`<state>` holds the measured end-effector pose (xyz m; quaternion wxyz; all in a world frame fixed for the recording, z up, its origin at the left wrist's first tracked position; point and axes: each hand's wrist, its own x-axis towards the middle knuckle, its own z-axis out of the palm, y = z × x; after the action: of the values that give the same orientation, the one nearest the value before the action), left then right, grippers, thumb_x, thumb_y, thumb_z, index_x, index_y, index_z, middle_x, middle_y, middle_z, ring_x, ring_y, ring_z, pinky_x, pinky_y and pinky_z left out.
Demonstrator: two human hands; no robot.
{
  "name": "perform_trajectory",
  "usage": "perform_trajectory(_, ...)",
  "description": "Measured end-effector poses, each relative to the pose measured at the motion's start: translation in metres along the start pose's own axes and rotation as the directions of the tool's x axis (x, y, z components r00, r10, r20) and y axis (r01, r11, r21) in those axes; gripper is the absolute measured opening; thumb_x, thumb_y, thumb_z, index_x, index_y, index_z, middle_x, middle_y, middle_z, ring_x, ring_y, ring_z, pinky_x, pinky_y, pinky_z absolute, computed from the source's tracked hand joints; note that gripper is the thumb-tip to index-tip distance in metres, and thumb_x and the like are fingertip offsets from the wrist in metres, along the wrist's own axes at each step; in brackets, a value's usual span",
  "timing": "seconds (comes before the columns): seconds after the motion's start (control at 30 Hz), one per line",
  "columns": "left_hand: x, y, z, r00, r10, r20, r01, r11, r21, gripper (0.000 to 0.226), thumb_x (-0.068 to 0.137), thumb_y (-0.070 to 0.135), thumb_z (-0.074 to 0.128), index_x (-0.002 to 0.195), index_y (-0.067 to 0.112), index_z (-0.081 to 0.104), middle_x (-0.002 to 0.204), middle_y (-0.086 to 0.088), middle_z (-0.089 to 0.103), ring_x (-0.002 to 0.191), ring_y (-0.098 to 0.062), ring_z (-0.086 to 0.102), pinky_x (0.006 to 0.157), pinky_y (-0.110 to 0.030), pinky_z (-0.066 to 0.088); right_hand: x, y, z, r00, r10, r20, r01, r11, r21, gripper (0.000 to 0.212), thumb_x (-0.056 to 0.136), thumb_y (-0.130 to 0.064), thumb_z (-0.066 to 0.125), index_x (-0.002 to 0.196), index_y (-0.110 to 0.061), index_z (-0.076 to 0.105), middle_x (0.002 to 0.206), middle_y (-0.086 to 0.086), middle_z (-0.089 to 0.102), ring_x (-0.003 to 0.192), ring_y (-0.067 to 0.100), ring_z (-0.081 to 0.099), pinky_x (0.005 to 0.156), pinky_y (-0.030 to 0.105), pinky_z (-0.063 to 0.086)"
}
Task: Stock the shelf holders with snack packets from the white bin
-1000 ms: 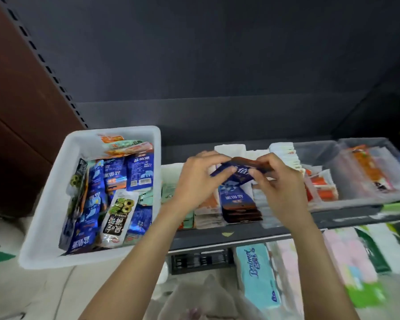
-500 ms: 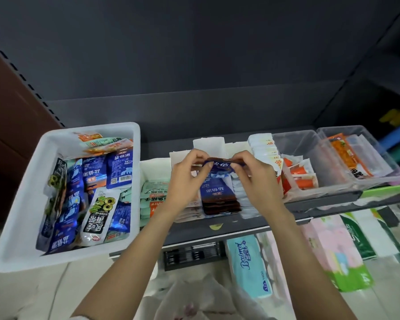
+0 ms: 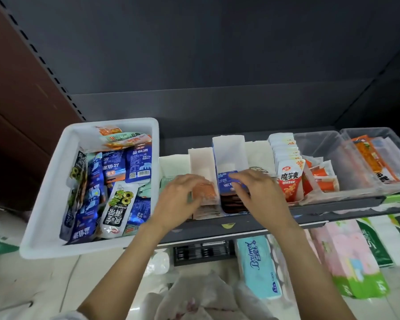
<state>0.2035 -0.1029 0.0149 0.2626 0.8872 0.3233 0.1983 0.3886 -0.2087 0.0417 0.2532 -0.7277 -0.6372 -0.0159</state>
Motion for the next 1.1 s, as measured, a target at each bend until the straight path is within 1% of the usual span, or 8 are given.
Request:
perform_trajectory(0.23,-0.052,-0.084,-0.076,0.823,-0.377,-0.425,0.407,0.913,-0.022,0.014,0.087,0.029,0.054,0.097,0.023,0.062,0.064,0.009,0.063,0.059,-0.008,0.06,0.054,-0.028,0.048,0.068,-0.119,0.066,0.969,-0.177,0.171,0.12,0.945,0.303,0.02,0.096,-0.023,0.05,0.109,-0.017,0.064,0.101,-0.002,0.072,0.086,0.013,0.067,0.069,0.03,0.055)
perform_trajectory(0.43,-0.054,-0.157,-0.115,0.865,-0.413,-0.287,0.477,0.854,0.208,0.033,0.08,0.015,0.068,0.112,0.01,0.063,0.107,-0.011,0.062,0.105,-0.033,0.053,0.083,-0.041,0.045,0.121,-0.168,0.154,0.886,-0.227,0.405,0.287,0.953,-0.095,0.038,0.092,-0.023,0.056,0.127,-0.009,0.052,0.12,0.011,0.059,0.109,0.027,0.056,0.089,0.037,0.045)
perform_trajectory(0.6,-0.036,-0.188,-0.118,0.848,-0.53,-0.009,0.478,0.757,0.446,0.058,0.089,0.035,0.058,0.14,0.013,0.038,0.139,-0.012,0.041,0.128,-0.032,0.034,0.105,-0.039,0.03,0.146,-0.173,0.195,0.808,0.046,0.588,0.245,0.88,-0.406,0.082,0.083,-0.036,0.069,0.144,-0.006,0.022,0.14,0.028,0.036,0.123,0.042,0.043,0.094,0.042,0.043)
perform_trajectory(0.8,-0.032,-0.196,-0.111,0.845,-0.535,-0.017,0.498,0.775,0.389,0.053,0.094,0.043,0.048,0.139,0.017,0.04,0.135,-0.01,0.048,0.126,-0.031,0.039,0.103,-0.039,0.033,0.137,-0.173,0.181,0.797,-0.125,0.591,0.398,0.845,-0.357,0.03,0.097,-0.017,0.049,0.126,-0.012,0.051,0.112,0.016,0.061,0.099,0.031,0.062,0.074,0.036,0.048)
perform_trajectory(0.9,-0.032,-0.185,-0.109,0.813,-0.557,-0.168,0.563,0.826,-0.015,0.043,0.094,0.038,0.051,0.13,0.016,0.052,0.127,-0.007,0.056,0.117,-0.026,0.049,0.096,-0.036,0.04,0.131,-0.176,0.156,0.849,-0.138,0.51,0.321,0.901,-0.291,0.018,0.094,-0.005,0.048,0.107,-0.011,0.059,0.096,0.008,0.067,0.09,0.027,0.065,0.072,0.033,0.047)
perform_trajectory(0.97,-0.032,-0.168,-0.105,0.703,-0.701,-0.124,0.602,0.678,-0.421,0.034,0.094,0.038,0.051,0.121,0.018,0.057,0.122,-0.002,0.059,0.107,-0.016,0.055,0.093,-0.032,0.042,0.122,-0.176,0.141,0.951,-0.073,0.301,0.141,0.968,-0.209,0.017,0.096,-0.008,0.047,0.11,-0.009,0.055,0.092,0.008,0.067,0.083,0.027,0.067,0.068,0.033,0.049)
perform_trajectory(1.03,-0.029,-0.149,-0.101,0.606,-0.779,0.162,0.614,0.329,-0.717,0.031,0.093,0.046,0.049,0.109,0.021,0.06,0.115,-0.001,0.065,0.096,-0.015,0.062,0.089,-0.033,0.048,0.108,-0.176,0.125,0.989,0.135,0.059,-0.14,0.985,0.1,0.021,0.099,-0.019,0.046,0.114,-0.007,0.052,0.088,0.006,0.064,0.075,0.02,0.065,0.056,0.024,0.048)
perform_trajectory(1.1,-0.026,-0.134,-0.096,0.623,-0.666,0.411,0.584,0.046,-0.81,0.041,0.092,0.053,0.044,0.107,0.017,0.059,0.107,-0.003,0.068,0.088,-0.016,0.067,0.078,-0.03,0.053,0.095,-0.178,0.112,0.924,0.382,0.039,-0.34,0.767,0.544,0.021,0.099,-0.022,0.044,0.112,-0.008,0.049,0.093,0.0,0.062,0.078,0.009,0.063,0.051,0.015,0.046)
